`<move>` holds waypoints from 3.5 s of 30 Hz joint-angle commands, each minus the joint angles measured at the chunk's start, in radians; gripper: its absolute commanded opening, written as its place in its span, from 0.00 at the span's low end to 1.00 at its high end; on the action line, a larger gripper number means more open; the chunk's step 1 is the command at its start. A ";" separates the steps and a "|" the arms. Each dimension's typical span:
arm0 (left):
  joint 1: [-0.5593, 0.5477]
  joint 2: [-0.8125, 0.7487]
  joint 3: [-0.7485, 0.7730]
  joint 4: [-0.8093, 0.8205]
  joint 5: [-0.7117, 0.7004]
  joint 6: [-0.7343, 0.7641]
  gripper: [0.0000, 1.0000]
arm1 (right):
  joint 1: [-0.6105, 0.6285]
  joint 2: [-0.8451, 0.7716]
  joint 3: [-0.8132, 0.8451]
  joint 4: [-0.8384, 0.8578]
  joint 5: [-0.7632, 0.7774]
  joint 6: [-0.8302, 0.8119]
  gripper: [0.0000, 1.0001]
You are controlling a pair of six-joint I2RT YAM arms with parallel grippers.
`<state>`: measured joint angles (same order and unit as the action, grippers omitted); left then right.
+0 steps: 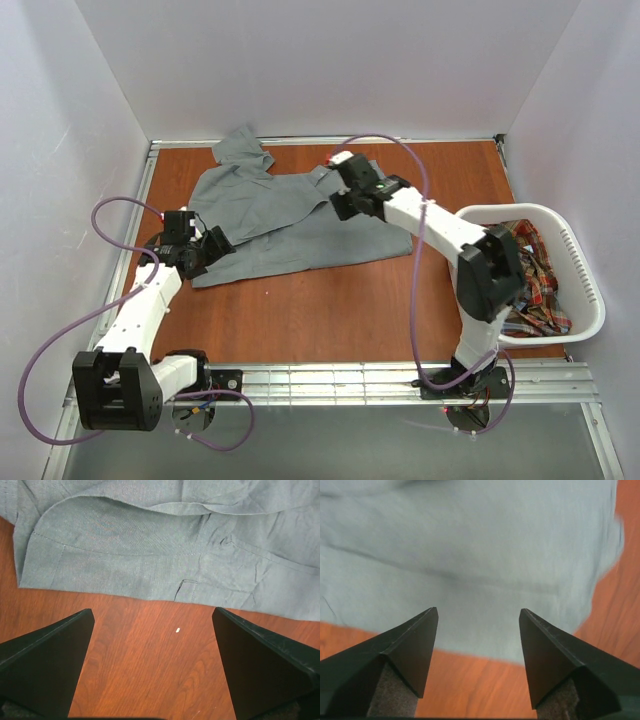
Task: Fold and stack the long sleeve shirts
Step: Fold the shirt
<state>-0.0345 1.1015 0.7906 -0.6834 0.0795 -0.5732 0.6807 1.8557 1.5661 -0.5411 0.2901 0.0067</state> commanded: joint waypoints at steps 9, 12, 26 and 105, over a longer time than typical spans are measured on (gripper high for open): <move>0.004 0.259 0.030 0.195 0.032 -0.057 0.76 | -0.332 -0.147 -0.363 0.151 -0.354 0.331 0.46; 0.004 0.352 0.064 0.225 -0.003 -0.080 0.70 | -0.348 -0.106 -0.376 0.185 -0.355 0.338 0.43; 0.117 0.299 -0.074 0.073 -0.161 -0.120 0.70 | -0.325 -0.194 -0.699 0.116 -0.384 0.360 0.43; -0.027 0.083 -0.186 0.234 -0.124 -0.004 0.91 | -0.173 0.235 -0.038 0.277 -0.373 0.467 0.50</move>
<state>-0.0643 1.2171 0.6407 -0.5167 -0.0608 -0.6151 0.5014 2.0880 1.4925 -0.3149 -0.0502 0.4408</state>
